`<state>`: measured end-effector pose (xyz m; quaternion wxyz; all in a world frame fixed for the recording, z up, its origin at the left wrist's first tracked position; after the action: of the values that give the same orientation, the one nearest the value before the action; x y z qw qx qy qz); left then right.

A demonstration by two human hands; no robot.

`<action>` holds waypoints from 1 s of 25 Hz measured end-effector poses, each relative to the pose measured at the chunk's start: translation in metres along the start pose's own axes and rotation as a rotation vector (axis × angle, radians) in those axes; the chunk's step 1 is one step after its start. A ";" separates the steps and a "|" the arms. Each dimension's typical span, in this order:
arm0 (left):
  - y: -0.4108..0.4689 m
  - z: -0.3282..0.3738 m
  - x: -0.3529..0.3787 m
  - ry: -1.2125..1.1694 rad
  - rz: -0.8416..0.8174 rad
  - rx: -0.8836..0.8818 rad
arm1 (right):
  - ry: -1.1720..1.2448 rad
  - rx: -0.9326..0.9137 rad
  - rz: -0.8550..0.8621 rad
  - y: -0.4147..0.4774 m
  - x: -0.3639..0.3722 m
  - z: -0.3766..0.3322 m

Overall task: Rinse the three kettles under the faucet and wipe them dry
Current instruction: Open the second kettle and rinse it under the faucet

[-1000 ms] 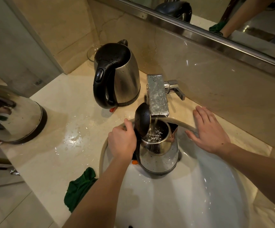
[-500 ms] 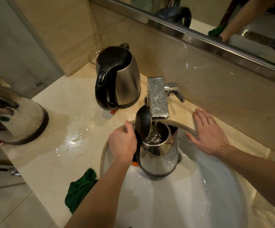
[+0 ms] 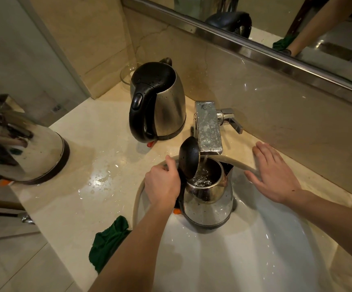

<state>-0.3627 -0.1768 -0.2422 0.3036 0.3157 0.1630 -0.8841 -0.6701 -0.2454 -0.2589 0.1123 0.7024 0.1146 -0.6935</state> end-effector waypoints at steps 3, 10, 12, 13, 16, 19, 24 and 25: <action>-0.001 0.000 0.000 0.003 0.003 0.007 | 0.058 0.020 0.011 -0.001 -0.004 -0.001; 0.000 0.000 -0.001 0.006 0.005 0.000 | 0.251 0.054 0.074 0.001 -0.025 -0.024; 0.000 0.000 0.000 0.005 0.004 0.002 | 0.315 0.067 0.098 0.004 -0.033 -0.030; 0.000 -0.001 0.001 0.002 0.003 0.000 | 0.341 0.062 0.111 0.006 -0.037 -0.034; 0.001 -0.002 0.002 -0.006 0.002 -0.009 | 0.403 0.040 0.154 0.013 -0.050 -0.042; 0.001 -0.001 0.001 -0.007 0.004 -0.012 | 0.453 0.030 0.197 0.020 -0.066 -0.048; 0.002 -0.004 0.003 -0.011 0.002 -0.011 | 0.473 -0.017 0.213 0.027 -0.083 -0.060; 0.002 -0.004 0.003 -0.015 0.002 -0.010 | 0.472 -0.021 0.216 0.027 -0.084 -0.061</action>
<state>-0.3618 -0.1775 -0.2472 0.3072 0.3076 0.1650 -0.8853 -0.6050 -0.2517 -0.1743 0.1632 0.8516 0.0695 -0.4933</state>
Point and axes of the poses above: each hand's wrist, its own y-axis towards the middle knuckle, its own x-axis out of the palm, z = x × y, the point moved 8 cm from there along y, towards the middle knuckle, and after that the axes turned 6 degrees about z, right-handed, at the moved point
